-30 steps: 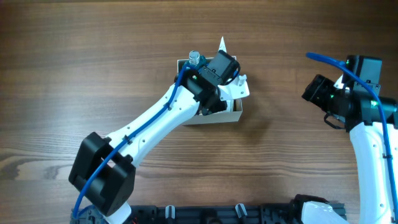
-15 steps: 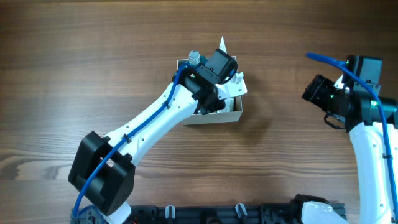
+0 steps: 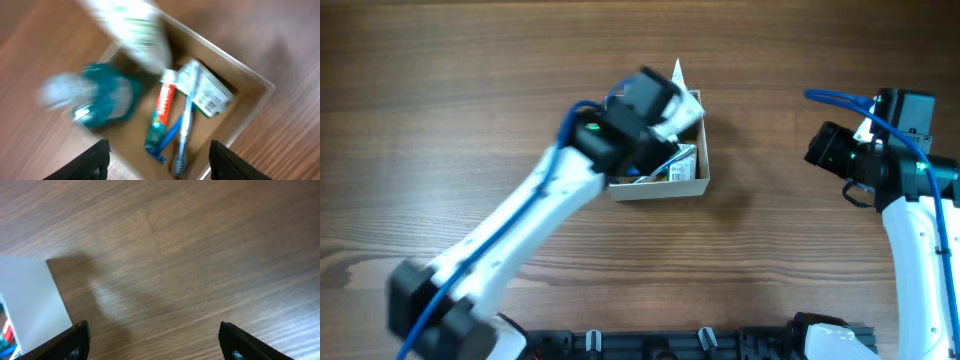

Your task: Pack container

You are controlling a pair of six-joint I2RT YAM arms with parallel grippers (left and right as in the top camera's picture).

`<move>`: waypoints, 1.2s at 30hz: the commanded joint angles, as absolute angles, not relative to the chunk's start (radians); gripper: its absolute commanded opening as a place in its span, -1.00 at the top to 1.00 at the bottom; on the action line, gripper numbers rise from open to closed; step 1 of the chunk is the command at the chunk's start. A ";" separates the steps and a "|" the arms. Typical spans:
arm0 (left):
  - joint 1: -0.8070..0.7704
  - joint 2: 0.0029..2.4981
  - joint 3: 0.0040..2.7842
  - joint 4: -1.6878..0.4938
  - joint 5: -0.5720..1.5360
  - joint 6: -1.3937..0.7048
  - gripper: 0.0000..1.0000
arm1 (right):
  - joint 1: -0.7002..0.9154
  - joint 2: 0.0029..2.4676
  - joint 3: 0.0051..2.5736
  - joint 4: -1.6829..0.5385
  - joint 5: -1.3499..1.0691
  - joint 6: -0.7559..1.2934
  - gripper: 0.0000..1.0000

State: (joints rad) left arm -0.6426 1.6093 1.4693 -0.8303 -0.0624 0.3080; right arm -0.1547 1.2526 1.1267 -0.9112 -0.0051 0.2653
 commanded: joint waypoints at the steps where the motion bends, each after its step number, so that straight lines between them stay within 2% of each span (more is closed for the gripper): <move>1: -0.500 1.559 1.483 -0.840 -0.080 0.064 -0.40 | -0.133 1.247 1.132 -0.863 -0.059 0.167 -0.65; 4: -0.385 1.559 1.483 -0.841 -0.079 -0.053 -0.61 | -0.107 1.249 1.133 -0.812 -0.073 0.116 -0.65; 6: -0.307 1.559 1.483 -0.834 -0.078 -0.129 -0.99 | -0.084 1.256 1.133 -0.770 -0.075 0.078 -0.69; 10: -0.197 1.560 1.483 -0.826 -0.076 -0.200 -0.99 | -0.058 1.296 1.133 -0.704 -0.062 0.075 -0.99; 15: -0.125 1.560 1.483 -0.846 -0.076 -0.245 -0.99 | -0.058 1.344 1.133 -0.643 -0.046 0.093 -1.00; 22: -0.114 1.548 1.483 -0.873 -0.074 -0.240 -1.00 | -0.058 1.306 1.133 -0.635 -0.054 0.104 -0.99; 30: -0.116 1.417 1.470 -0.904 -0.004 -0.184 -0.99 | -0.058 1.061 1.121 -0.647 -0.008 0.092 -0.98; 36: -0.116 1.170 1.309 -0.866 -0.008 -0.188 -1.00 | -0.058 0.847 1.042 -0.652 0.011 0.106 -0.96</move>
